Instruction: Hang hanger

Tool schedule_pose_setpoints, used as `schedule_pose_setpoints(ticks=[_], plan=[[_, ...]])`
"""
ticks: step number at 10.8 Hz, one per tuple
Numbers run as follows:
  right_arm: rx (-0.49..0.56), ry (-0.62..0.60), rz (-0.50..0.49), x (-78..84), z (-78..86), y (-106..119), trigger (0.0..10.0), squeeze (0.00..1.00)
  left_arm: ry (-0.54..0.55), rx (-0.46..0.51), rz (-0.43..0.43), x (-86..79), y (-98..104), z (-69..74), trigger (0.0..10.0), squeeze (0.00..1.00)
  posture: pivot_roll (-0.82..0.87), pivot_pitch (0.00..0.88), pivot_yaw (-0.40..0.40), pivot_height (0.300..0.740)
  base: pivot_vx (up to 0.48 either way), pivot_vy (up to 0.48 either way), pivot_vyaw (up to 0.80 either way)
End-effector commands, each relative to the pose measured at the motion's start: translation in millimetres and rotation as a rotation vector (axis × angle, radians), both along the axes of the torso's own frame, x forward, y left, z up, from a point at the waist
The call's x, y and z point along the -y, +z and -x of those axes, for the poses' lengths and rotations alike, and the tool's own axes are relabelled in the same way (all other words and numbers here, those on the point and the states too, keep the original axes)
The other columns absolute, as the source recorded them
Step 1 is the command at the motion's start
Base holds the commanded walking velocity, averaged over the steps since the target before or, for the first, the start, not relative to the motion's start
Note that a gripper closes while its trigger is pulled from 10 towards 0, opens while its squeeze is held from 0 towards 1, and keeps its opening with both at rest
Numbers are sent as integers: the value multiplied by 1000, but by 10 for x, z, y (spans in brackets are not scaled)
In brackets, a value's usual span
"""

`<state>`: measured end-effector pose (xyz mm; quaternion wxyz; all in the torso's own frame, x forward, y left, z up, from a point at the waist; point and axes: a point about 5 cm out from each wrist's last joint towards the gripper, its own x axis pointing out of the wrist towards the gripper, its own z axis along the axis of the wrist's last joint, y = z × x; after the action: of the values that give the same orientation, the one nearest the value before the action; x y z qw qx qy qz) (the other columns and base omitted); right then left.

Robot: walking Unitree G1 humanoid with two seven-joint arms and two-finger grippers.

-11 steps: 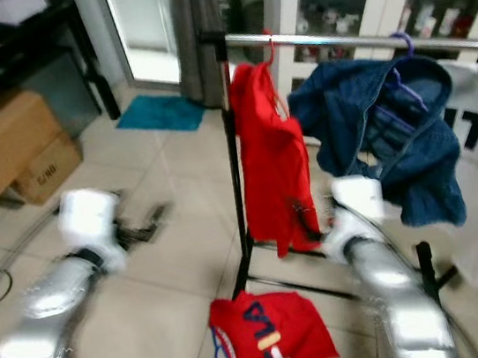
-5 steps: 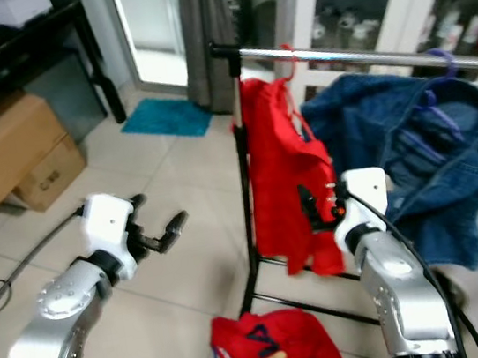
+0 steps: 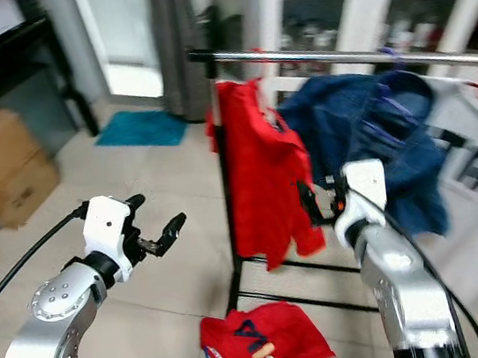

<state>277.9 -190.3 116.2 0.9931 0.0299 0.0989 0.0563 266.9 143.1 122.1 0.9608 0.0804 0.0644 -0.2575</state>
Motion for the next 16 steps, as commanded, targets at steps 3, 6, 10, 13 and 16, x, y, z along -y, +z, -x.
schedule_pose_setpoints(ticks=[3,6,10,13,16], plan=[[7,28,15,-61,-77,61,10000,1000,20,28,10,-30,13,-23,10000,0,-14,5,-31,740,0,0,0],[4,30,-2,-94,-84,42,10000,1000,79,35,13,-85,10,-25,10000,0,-5,0,-40,740,0,0,0],[-35,51,-18,-222,58,-109,10000,1000,163,62,16,-118,8,-68,10000,0,-11,0,-25,740,0,-240,0],[-29,38,-24,-203,67,-106,10000,1000,170,45,53,-106,16,-83,10000,0,-12,0,-20,740,0,-320,0],[-20,39,-5,-186,53,-87,10000,1000,160,52,48,-102,30,-95,10000,0,-12,0,-23,740,0,0,0]])
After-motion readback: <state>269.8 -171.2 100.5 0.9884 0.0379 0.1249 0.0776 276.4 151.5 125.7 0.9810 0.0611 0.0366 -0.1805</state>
